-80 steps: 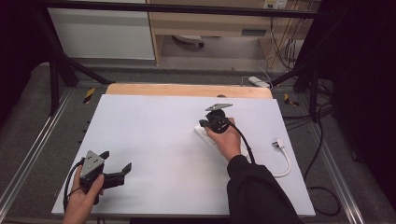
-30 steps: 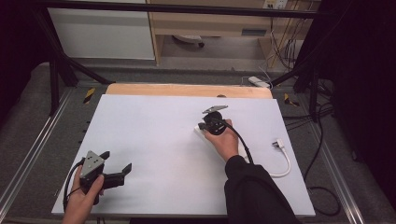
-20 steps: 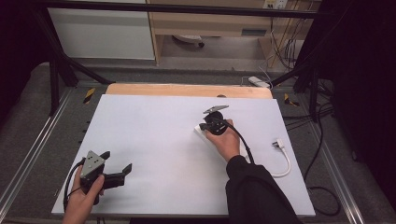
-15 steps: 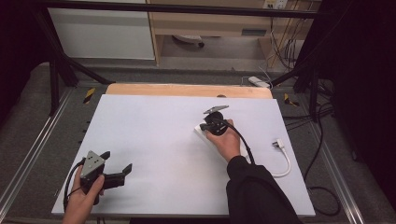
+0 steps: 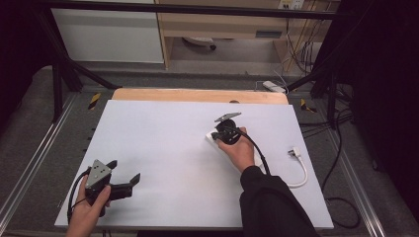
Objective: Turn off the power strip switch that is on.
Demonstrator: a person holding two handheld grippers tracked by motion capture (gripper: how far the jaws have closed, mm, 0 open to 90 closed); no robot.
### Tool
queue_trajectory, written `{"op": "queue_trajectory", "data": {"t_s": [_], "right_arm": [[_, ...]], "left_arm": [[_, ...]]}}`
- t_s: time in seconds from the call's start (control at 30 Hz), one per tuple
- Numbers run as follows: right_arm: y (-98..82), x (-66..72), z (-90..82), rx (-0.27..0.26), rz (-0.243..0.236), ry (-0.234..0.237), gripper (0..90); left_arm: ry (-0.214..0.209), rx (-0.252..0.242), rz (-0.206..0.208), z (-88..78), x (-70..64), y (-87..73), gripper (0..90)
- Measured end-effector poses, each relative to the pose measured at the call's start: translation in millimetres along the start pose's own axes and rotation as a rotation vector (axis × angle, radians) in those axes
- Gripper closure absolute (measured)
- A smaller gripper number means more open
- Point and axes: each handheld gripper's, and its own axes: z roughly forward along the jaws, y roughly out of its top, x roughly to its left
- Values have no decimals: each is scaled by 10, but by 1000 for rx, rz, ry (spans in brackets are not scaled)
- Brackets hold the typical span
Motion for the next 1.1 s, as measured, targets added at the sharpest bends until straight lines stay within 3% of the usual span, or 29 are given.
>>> {"op": "queue_trajectory", "data": {"t_s": [1.1], "right_arm": [[-21, -32, -12, -2, 1, 10, 900]], "left_arm": [[0, 1, -2, 1, -1, -5, 53]]}}
